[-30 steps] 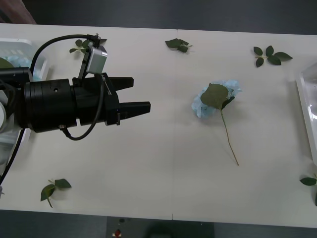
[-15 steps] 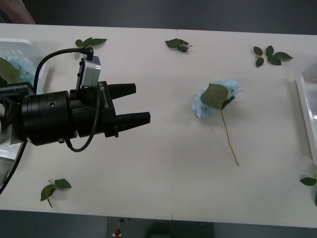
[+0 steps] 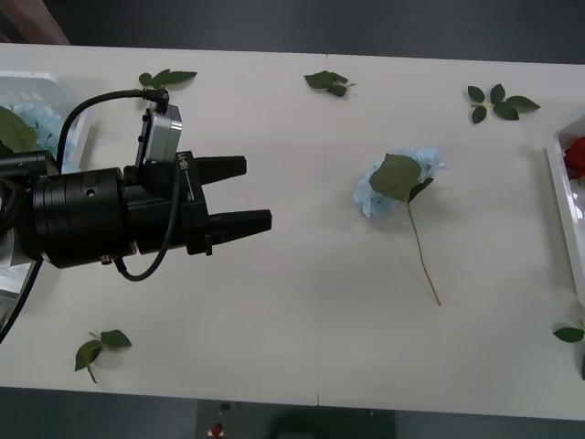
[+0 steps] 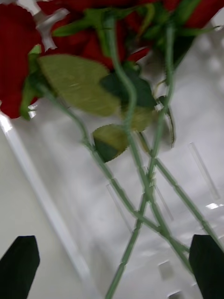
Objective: Put the red flowers into the right box and the blue flowers into the left box
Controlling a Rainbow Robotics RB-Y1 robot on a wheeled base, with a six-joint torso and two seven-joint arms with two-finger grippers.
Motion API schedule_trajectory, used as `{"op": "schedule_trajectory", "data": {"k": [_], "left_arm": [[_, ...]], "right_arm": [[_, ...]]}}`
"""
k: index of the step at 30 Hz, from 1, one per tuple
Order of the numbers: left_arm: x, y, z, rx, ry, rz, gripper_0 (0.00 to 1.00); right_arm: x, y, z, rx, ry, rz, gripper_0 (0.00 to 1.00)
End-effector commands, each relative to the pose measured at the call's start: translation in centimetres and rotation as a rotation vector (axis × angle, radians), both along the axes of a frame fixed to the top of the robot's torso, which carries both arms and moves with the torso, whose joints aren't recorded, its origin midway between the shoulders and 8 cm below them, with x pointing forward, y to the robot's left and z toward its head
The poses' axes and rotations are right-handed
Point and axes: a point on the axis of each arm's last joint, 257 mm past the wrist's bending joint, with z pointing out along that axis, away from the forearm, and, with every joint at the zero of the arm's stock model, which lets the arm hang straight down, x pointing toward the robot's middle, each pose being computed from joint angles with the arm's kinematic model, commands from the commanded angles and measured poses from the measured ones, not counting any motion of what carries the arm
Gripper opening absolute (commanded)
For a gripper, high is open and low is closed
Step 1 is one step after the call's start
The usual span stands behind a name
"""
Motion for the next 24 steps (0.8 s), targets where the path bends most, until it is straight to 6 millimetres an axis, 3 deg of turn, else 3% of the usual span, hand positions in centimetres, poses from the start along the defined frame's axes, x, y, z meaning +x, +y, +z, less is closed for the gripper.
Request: {"op": "schedule_trajectory", "data": {"k": [1, 12, 24], "left_arm": [[0.0, 0.0, 1.0, 0.018, -0.066, -0.006, 1.00], [0.0, 0.0, 1.0, 0.018, -0.066, -0.006, 1.00], [0.0, 0.0, 1.0, 0.018, -0.066, -0.006, 1.00]], "right_arm": [[0.6, 2.3, 4.6, -0.003, -0.043, 0.081, 1.00], [0.8, 15.4, 6.2, 0.022, -0.022, 0.430, 1.00], [-0.3, 24.8, 5.5, -0.033, 0.019, 0.653, 1.00]]}}
